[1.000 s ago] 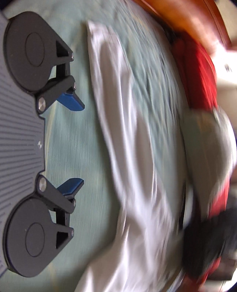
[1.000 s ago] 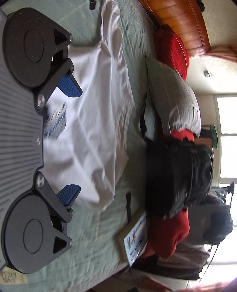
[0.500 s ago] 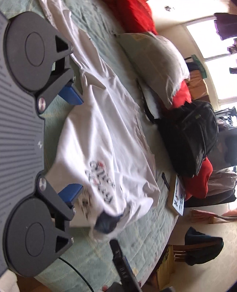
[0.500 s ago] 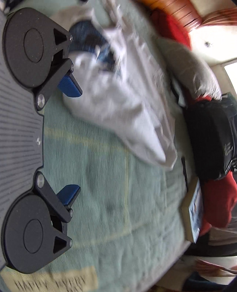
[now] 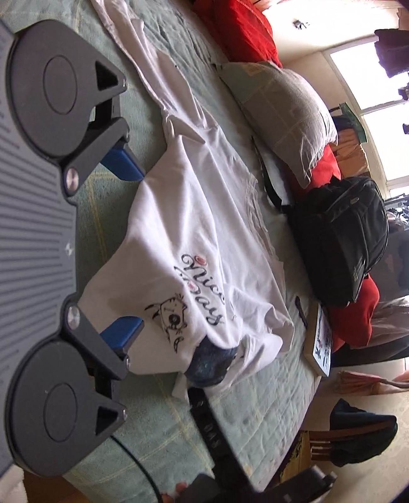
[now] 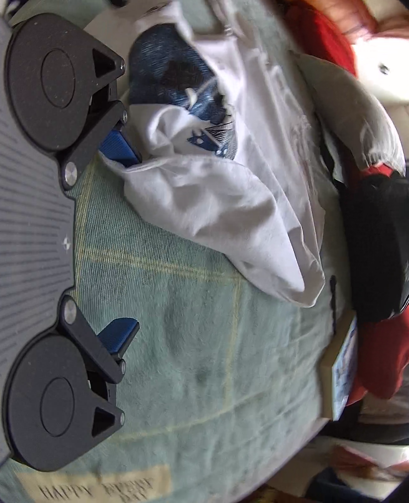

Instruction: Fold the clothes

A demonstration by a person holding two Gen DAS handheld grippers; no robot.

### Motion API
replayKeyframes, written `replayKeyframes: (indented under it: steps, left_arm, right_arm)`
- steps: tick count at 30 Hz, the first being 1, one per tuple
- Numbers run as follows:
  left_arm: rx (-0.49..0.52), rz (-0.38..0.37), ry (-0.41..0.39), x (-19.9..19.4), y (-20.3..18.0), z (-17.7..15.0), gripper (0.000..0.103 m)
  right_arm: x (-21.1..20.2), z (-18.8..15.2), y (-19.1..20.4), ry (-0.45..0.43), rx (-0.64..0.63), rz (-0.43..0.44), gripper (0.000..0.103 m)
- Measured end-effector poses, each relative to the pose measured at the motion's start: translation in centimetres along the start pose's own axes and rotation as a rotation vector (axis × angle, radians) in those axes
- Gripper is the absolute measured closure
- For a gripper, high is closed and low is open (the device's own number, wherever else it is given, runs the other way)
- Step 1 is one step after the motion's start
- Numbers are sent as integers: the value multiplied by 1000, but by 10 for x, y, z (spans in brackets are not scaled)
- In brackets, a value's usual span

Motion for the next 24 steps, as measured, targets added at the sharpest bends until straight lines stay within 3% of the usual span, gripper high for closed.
replayKeyframes:
  steps: [3,6,13,24]
  left_arm:
    - [-15,-5,-6,-1,2,-2,10]
    - [-29,7,-10,-3,7,-6,10]
    - [-68,16,-18,-6,15,-10,10]
    - [-98,33,-23,-10,24,-16,10]
  right_arm:
    - [9,0,6,16,53,22,0]
    - [18,-2,5,18,13,-81,0]
    - [0,19,-40,-89,-63,-346,0]
    - [-15,72,-103,-228,-41,-613,0]
Point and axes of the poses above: each gripper's, at about its wrist camera, not at the fingertips, and x roughly the way its jaws point, y to its left, z to its top, the point moved 5 cm from there along x, roughly the way its jaws point, and after that the axes turned 8 degrees about x, right-handed, at the moved point
